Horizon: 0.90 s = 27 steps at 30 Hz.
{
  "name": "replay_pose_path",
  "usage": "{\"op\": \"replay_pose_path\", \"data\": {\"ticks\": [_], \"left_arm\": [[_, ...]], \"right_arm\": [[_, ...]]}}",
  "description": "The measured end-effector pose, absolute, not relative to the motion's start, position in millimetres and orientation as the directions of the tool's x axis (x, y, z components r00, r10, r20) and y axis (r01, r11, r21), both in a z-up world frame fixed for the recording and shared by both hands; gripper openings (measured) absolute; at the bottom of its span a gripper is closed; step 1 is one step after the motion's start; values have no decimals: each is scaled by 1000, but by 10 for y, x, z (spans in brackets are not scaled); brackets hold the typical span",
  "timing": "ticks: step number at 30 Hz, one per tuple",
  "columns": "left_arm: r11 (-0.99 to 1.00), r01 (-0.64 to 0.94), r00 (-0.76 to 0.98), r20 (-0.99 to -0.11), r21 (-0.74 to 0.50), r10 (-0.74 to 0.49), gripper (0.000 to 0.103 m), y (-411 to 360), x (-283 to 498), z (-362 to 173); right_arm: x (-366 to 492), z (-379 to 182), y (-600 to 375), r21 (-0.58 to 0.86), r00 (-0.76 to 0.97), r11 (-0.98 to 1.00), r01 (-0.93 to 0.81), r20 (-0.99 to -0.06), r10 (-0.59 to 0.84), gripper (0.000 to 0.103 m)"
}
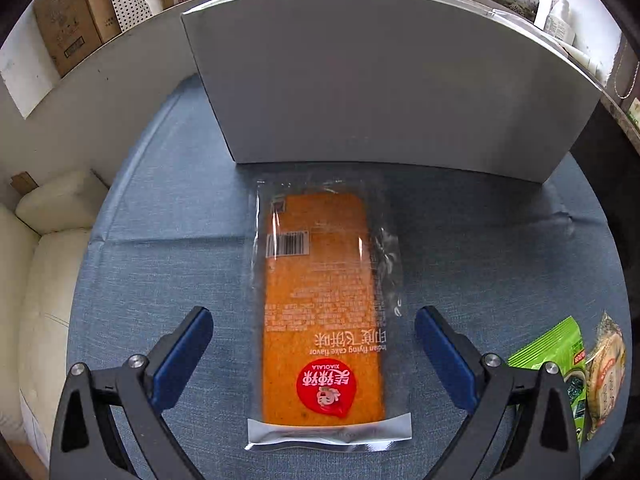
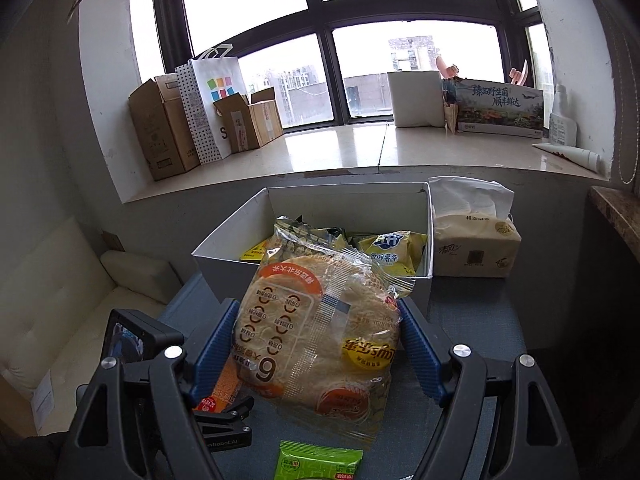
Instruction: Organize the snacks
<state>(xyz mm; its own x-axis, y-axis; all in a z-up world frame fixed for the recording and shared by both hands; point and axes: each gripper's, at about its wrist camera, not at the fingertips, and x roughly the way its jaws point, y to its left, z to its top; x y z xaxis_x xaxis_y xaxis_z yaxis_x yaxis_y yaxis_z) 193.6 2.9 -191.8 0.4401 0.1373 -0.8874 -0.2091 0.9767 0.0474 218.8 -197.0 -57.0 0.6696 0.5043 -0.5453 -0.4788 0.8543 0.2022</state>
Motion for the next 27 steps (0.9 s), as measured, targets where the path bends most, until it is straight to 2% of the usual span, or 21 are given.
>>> {"op": "replay_pose_path", "data": {"ticks": [4,6,7,8,9,10,17,23,27], "left_arm": [[978,-206,450,-888,0,95,103,66,1925,-1960],[979,-205,463,-881,-4,93,99,79,1896,-1948],[980,-200,475,-875,-6,92,90,75,1871,-1927],[980,-196,486,-868,7,104,75,65,1831,-1896],[982,-190,489,-866,14,107,71,64,1790,-1860],[984,-177,489,-867,12,98,62,55,1768,-1836],[986,-160,535,-844,-49,45,59,181,1577,-1533],[987,-133,647,-763,-94,14,59,263,1473,-793],[990,-109,699,-715,-88,13,60,342,1724,-312]], "right_arm": [[2184,-630,-1990,212,662,854,-475,-554,505,82],[2180,-656,-2000,220,657,853,-472,-557,508,82],[2173,-671,-2007,222,658,855,-469,-558,506,82],[2168,-679,-2007,225,656,854,-468,-560,507,82],[2163,-689,-2006,227,654,854,-469,-561,508,82],[2153,-698,-2003,225,654,855,-468,-562,506,82],[2134,-754,-1978,229,644,851,-473,-570,511,82],[2203,-687,-1911,220,648,848,-482,-562,514,82],[2367,-568,-1833,203,658,849,-488,-554,510,82]]}}
